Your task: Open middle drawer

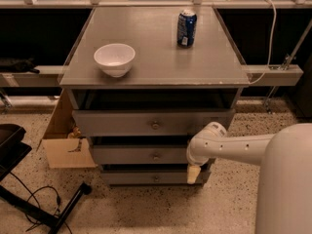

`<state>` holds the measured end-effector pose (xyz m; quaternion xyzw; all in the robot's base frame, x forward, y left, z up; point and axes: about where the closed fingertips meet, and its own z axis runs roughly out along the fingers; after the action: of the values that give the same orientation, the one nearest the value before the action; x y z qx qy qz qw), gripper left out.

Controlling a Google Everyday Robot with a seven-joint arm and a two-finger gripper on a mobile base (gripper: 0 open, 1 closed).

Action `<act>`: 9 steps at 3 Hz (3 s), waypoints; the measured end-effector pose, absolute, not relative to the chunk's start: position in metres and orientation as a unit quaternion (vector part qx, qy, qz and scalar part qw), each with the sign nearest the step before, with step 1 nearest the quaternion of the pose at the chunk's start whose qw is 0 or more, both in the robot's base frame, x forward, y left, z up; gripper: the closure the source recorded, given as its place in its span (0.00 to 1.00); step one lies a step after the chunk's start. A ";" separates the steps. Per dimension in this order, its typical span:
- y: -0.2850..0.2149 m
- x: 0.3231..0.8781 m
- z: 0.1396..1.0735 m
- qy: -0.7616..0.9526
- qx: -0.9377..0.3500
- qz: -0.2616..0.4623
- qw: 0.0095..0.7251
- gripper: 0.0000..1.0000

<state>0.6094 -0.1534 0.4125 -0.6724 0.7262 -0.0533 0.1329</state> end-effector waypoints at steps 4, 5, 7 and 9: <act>-0.140 0.621 0.389 0.727 -0.675 -0.049 0.111 0.65; -0.142 0.621 0.394 0.728 -0.675 -0.050 0.110 0.89; -0.152 0.612 0.400 0.736 -0.667 -0.051 0.101 1.00; -0.160 0.586 0.402 0.735 -0.672 -0.046 0.082 1.00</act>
Offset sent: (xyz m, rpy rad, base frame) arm 0.0235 0.0213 -0.0273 -0.0173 0.0315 0.0055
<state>0.5864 -0.1598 0.4021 -0.6715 0.7350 -0.0461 0.0816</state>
